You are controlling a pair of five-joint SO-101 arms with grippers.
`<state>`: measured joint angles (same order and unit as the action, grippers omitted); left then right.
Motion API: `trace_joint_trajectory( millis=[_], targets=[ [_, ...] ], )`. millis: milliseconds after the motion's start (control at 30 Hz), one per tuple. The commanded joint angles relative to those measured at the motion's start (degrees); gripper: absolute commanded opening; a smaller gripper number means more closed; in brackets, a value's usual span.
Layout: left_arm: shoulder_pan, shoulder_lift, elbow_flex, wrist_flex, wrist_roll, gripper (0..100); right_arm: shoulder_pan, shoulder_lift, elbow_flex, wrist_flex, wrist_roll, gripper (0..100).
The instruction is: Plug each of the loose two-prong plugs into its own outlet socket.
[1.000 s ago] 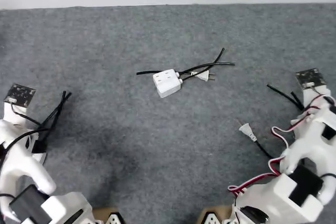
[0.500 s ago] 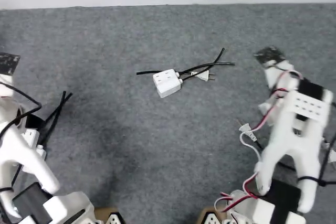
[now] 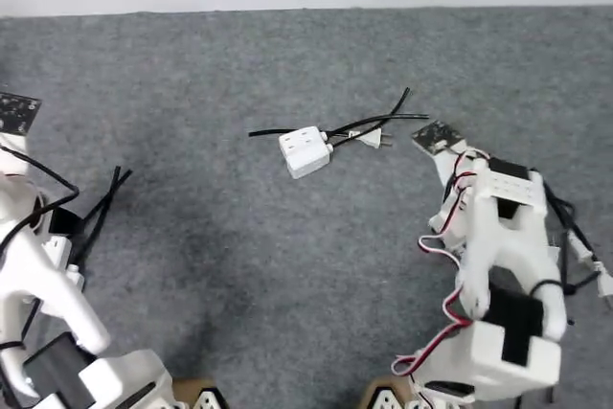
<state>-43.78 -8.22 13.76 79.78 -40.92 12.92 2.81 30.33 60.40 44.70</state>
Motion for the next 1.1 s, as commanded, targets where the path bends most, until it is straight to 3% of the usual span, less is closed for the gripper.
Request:
trace_joint_trajectory(
  millis=[0,233,367,400,533,700,933,1067],
  targets=[
    [0.4,-1.6,-2.2,0.8,0.6,31,-1.9,1.5,-0.2,-1.6,-0.4,18.2],
    [0.4,-1.6,-2.2,0.8,0.6,31,-6.3,4.2,0.1,-1.3,-1.9,16.5],
    [1.2,-1.6,-2.2,0.7,0.6,31,-6.0,3.9,0.0,-2.3,-1.8,0.2],
    [2.0,-1.6,-2.2,0.7,0.6,31,-5.8,4.0,0.0,-2.3,-1.7,1.0],
    [8.2,-1.5,-0.7,0.1,0.7,31,-3.4,3.9,-1.1,-2.2,-1.6,1.1],
    [19.2,-1.7,7.1,-6.7,1.5,31,2.2,3.8,-5.9,0.8,1.9,0.8],
    [32.7,-2.1,8.0,-15.6,18.7,31,12.1,3.8,-24.0,14.9,4.1,0.8],
    [39.6,-1.6,8.3,-19.0,24.6,31,17.3,3.9,-31.5,19.0,7.7,0.8]
  ],
)
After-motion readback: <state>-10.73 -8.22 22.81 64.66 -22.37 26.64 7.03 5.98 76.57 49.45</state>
